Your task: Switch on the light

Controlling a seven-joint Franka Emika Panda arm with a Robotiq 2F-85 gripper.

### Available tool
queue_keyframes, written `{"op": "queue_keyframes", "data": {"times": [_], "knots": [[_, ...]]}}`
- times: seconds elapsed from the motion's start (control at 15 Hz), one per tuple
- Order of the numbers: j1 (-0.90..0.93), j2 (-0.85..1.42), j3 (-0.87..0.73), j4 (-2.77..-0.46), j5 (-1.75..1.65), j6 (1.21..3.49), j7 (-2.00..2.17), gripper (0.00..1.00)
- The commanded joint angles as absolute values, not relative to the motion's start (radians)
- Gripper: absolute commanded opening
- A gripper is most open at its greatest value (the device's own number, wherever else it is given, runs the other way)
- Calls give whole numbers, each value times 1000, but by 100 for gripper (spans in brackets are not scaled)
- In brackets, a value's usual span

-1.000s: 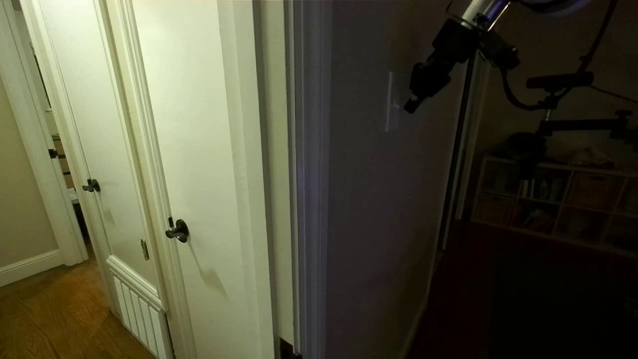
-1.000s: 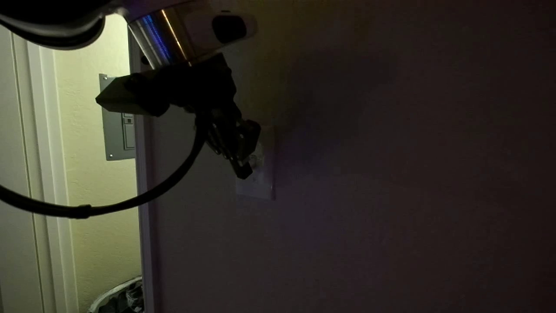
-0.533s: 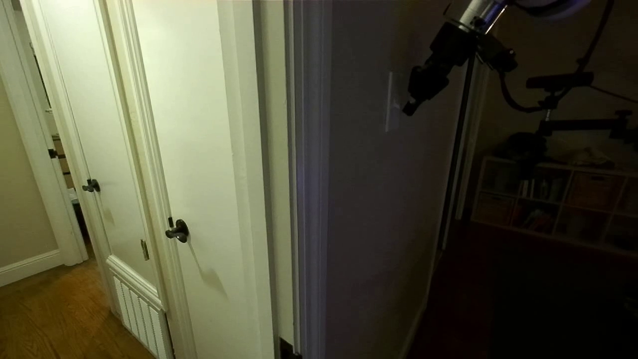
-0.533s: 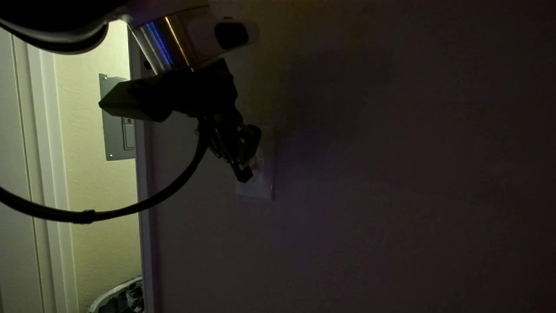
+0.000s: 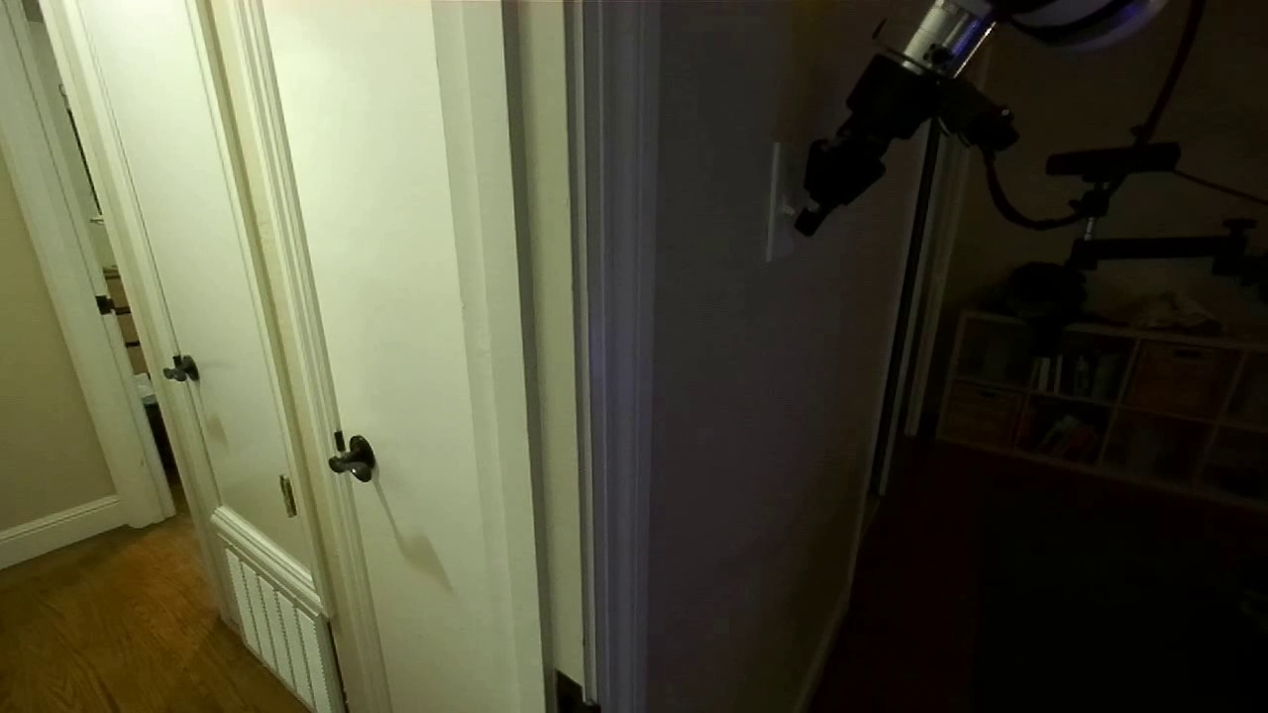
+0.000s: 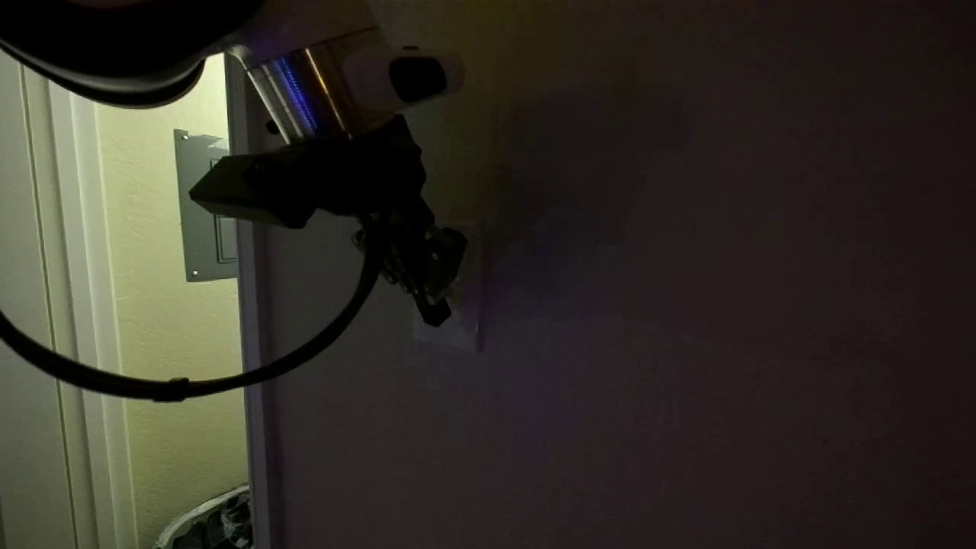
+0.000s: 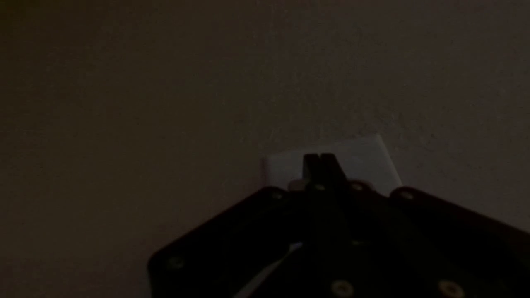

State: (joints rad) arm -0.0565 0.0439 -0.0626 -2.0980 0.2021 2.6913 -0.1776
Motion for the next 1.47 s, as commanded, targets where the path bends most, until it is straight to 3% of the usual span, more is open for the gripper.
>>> {"op": "queue_keyframes", "data": {"times": [0.0, 1.4], "knots": [[-66, 49, -58, -2072, 235, 2728, -192, 5], [-65, 46, -50, -2100, 196, 2709, -179, 5]]}}
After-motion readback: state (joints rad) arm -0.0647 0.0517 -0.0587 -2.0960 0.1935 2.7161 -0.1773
